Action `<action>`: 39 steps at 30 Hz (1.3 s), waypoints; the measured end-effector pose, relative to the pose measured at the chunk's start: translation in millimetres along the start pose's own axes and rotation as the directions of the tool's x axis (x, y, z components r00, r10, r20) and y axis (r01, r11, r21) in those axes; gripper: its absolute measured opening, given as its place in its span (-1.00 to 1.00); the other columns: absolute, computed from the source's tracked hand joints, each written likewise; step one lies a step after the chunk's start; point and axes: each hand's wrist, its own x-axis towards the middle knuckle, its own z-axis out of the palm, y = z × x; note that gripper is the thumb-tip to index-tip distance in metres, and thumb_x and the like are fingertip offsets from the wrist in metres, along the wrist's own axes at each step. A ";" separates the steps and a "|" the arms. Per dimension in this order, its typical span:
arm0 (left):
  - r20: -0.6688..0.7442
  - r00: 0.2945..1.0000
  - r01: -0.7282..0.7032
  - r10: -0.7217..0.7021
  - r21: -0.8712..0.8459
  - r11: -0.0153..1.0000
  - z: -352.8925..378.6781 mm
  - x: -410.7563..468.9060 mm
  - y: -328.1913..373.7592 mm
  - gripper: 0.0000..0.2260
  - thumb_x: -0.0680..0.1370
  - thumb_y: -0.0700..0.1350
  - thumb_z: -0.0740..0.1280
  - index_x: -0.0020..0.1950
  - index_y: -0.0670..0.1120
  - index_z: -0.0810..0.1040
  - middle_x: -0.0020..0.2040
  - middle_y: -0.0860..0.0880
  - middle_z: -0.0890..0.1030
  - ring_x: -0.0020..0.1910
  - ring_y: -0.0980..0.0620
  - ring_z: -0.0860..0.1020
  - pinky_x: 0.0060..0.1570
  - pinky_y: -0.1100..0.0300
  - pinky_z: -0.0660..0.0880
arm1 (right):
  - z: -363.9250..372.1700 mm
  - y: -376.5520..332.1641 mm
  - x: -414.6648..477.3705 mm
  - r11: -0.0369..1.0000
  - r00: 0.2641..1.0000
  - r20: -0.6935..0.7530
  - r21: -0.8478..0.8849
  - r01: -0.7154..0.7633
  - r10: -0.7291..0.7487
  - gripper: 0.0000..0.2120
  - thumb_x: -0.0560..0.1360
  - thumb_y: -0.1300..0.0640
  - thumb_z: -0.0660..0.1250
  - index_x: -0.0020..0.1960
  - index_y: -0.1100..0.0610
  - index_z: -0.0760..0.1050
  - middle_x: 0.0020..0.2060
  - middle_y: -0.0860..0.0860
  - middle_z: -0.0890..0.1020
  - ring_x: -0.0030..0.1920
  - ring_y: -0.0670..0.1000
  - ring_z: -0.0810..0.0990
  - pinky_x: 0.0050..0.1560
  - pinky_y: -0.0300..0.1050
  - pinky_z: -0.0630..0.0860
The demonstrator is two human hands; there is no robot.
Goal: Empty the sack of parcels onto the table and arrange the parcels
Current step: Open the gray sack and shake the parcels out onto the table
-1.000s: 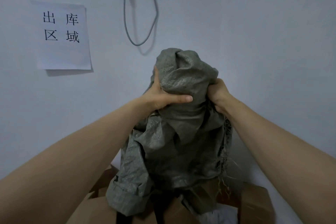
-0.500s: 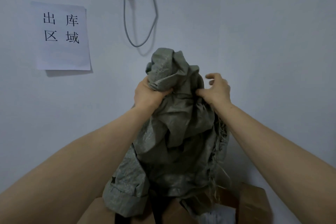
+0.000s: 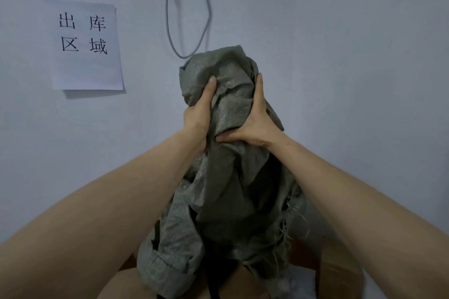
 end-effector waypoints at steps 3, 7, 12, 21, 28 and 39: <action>0.105 0.993 0.072 -0.060 -0.112 0.991 -7.1 -0.9 -1.0 -0.37 0.39 0.33 0.35 0.28 -0.08 0.51 0.10 -0.12 0.65 0.01 -0.08 0.64 -0.08 0.06 0.61 | 8.8 -4.3 2.0 0.998 0.998 -0.035 0.036 0.048 -0.046 0.43 0.01 -0.12 0.64 0.47 -0.20 -0.38 0.49 -0.01 0.12 0.47 0.00 0.21 0.41 0.12 0.31; 0.218 0.970 0.141 -0.111 -0.129 0.982 -8.6 -11.3 5.0 -0.46 0.49 0.30 0.24 0.27 -0.07 0.52 0.05 -0.10 0.66 -0.02 -0.03 0.64 -0.19 0.14 0.57 | 10.9 -4.7 3.2 0.996 0.989 -0.124 0.019 0.084 -0.081 0.05 0.34 0.13 0.52 0.55 -0.05 -0.15 0.43 0.02 0.32 0.33 -0.01 0.40 0.34 -0.07 0.38; -0.194 0.981 0.044 0.009 0.263 0.964 -15.8 -2.1 17.6 -0.26 0.36 0.14 0.49 0.41 -0.08 0.25 0.28 -0.11 0.39 0.07 -0.08 0.50 -0.04 0.03 0.55 | 3.7 4.6 8.6 0.990 0.967 -0.252 -0.140 0.013 -0.048 -0.25 0.47 0.16 0.36 0.53 -0.06 0.03 0.31 0.06 0.49 0.22 0.08 0.51 0.19 -0.12 0.43; 0.399 0.883 -0.432 0.247 0.896 0.100 -33.1 0.7 -20.1 0.30 0.15 0.15 0.61 0.44 0.27 -0.42 0.45 -0.06 -0.50 0.44 -0.28 -0.43 0.42 -0.27 -0.03 | 8.1 0.4 15.0 0.985 0.983 -0.070 0.057 -0.163 0.167 -0.40 0.32 0.48 0.30 0.31 0.15 0.37 0.01 0.02 0.52 0.05 0.03 0.53 -0.13 -0.29 0.43; 0.267 0.840 -0.388 0.472 0.904 0.181 -32.2 15.3 -16.8 -0.25 0.23 0.21 0.52 0.34 0.09 0.31 0.33 -0.02 0.33 0.34 -0.15 0.29 0.08 -0.06 0.45 | 5.3 -5.4 4.9 0.959 0.975 0.136 0.200 -0.203 0.179 -0.33 0.14 0.26 0.38 0.26 0.18 0.43 0.04 0.09 0.58 0.05 0.08 0.55 -0.06 -0.17 0.49; -0.097 0.901 -0.197 0.424 0.778 0.597 -54.8 33.4 5.8 -0.38 0.24 0.15 0.53 0.23 -0.01 0.45 0.08 -0.04 0.55 0.01 -0.13 0.54 -0.01 0.00 0.53 | 8.8 39.6 -51.8 0.711 0.844 0.175 -0.639 -0.294 0.507 0.49 0.05 -0.37 0.53 0.32 -0.10 -0.69 0.43 0.16 -0.49 0.46 0.20 -0.45 0.34 0.51 -0.20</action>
